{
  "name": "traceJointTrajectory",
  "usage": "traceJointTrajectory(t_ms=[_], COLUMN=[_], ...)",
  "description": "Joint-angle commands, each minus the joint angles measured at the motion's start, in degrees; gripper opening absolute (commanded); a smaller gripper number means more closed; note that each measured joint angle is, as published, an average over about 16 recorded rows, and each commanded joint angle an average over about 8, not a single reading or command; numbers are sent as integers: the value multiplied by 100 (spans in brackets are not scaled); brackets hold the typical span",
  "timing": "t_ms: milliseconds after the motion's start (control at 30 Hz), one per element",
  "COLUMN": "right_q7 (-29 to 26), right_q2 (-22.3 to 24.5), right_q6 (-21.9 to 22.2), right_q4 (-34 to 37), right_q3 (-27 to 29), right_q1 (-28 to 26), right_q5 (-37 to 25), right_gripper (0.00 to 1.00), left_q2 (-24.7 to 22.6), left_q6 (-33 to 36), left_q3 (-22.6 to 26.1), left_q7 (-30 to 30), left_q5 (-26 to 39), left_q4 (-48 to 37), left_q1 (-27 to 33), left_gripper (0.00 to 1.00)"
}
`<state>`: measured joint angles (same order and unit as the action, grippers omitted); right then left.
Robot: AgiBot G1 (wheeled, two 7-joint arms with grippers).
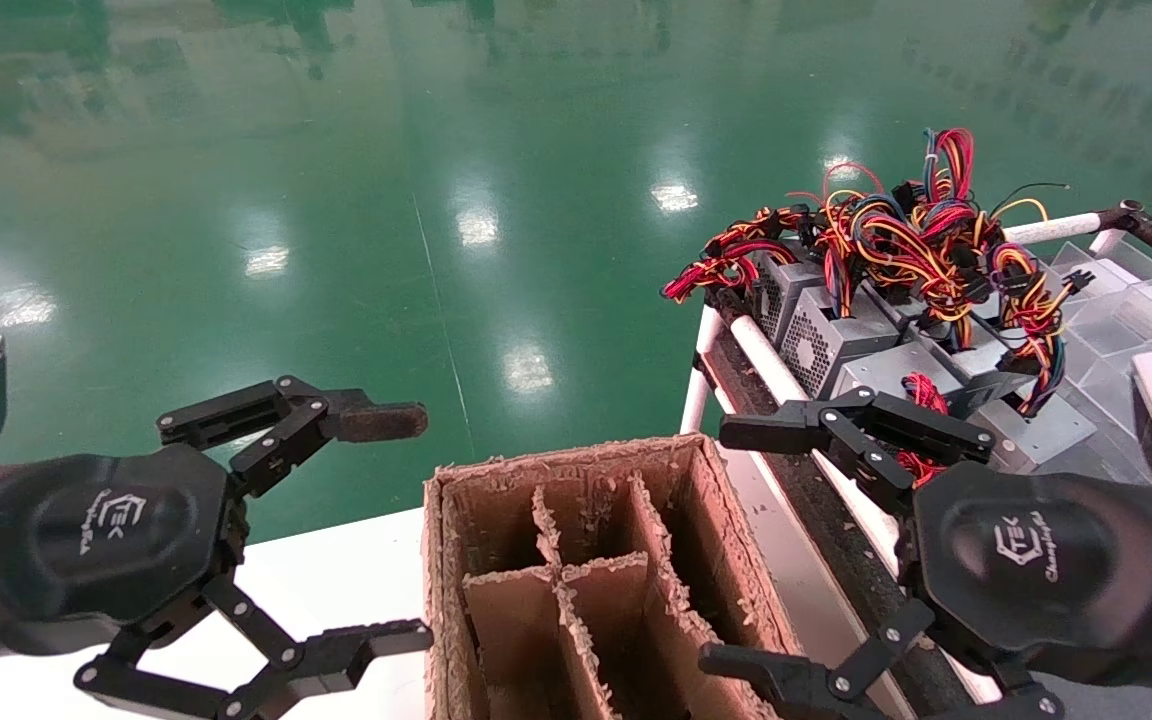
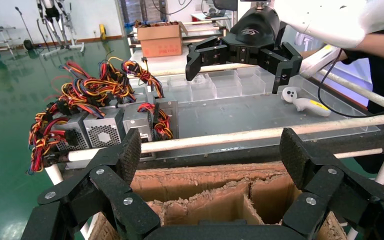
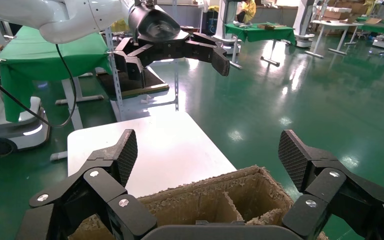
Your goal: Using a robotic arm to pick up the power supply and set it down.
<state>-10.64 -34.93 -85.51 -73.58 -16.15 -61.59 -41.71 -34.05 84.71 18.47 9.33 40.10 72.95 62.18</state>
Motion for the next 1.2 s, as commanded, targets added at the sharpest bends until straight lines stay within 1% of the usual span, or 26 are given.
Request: traceJointTrajectory(t_ms=[33, 1200], right_q7=[0, 0], right_q2=[0, 0], right_q6=[0, 0], right_q4=[0, 0], right_q3=[0, 0], right_q1=[0, 0], right_q5=[0, 0], right_gripper=[100, 100], left_q2=[0, 0], left_q6=[0, 0], left_q3=[0, 0], left_q7=[0, 0], left_q5=[0, 0], left_q4=[0, 0], left_q1=[0, 0], left_gripper=[100, 100])
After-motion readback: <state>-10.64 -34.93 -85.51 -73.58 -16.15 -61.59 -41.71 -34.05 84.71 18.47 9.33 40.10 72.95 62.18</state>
